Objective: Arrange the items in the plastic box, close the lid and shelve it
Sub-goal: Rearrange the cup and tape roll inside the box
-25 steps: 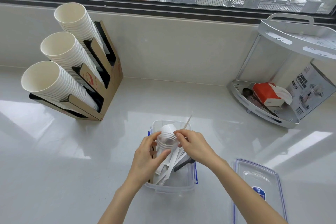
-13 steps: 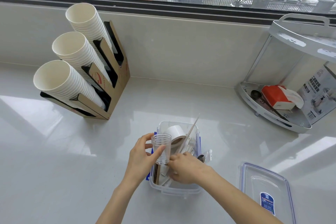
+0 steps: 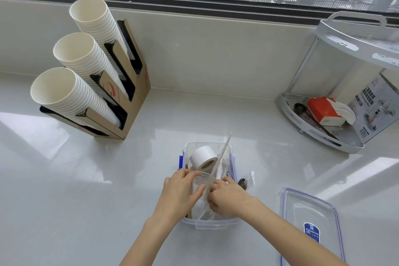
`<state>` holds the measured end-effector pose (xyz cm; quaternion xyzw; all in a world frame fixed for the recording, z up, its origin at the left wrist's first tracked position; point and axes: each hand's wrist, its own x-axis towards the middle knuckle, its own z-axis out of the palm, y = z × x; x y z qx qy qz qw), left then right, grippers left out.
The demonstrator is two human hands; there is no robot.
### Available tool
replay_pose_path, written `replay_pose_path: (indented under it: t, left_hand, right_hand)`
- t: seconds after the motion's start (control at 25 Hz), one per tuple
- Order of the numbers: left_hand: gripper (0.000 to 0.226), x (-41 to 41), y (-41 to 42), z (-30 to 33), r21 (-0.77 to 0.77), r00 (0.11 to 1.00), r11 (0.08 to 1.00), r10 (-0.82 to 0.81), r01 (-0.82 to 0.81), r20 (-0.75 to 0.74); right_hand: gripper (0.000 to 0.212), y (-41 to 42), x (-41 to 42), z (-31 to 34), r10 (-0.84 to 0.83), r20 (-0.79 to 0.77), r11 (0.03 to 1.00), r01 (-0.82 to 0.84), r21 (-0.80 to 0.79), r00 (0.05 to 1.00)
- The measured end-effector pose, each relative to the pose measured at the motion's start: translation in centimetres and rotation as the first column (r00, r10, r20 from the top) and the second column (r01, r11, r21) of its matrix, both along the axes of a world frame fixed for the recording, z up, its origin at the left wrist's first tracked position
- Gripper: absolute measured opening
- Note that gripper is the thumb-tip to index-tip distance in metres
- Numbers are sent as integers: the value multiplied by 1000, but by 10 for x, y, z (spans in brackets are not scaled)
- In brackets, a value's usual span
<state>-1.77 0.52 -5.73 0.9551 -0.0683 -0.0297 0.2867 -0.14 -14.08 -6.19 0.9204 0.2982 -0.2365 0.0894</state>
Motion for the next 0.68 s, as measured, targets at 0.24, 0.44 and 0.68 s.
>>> replay_pose_path:
  t: [0.24, 0.44, 0.68]
  left_hand:
    - [28, 0, -3, -9, 186, 997, 982, -44, 32, 56]
    - [16, 3, 1, -8, 322, 984, 940, -149, 112, 93]
    - [18, 12, -5, -10, 257, 988, 954, -147, 153, -43]
  right_hand:
    - [35, -5, 0, -2, -45, 4, 993, 44, 107, 999]
    - [27, -9, 0, 9, -245, -5, 904, 230, 359, 970]
    - [34, -10, 5, 13, -343, -51, 793, 318, 519, 938]
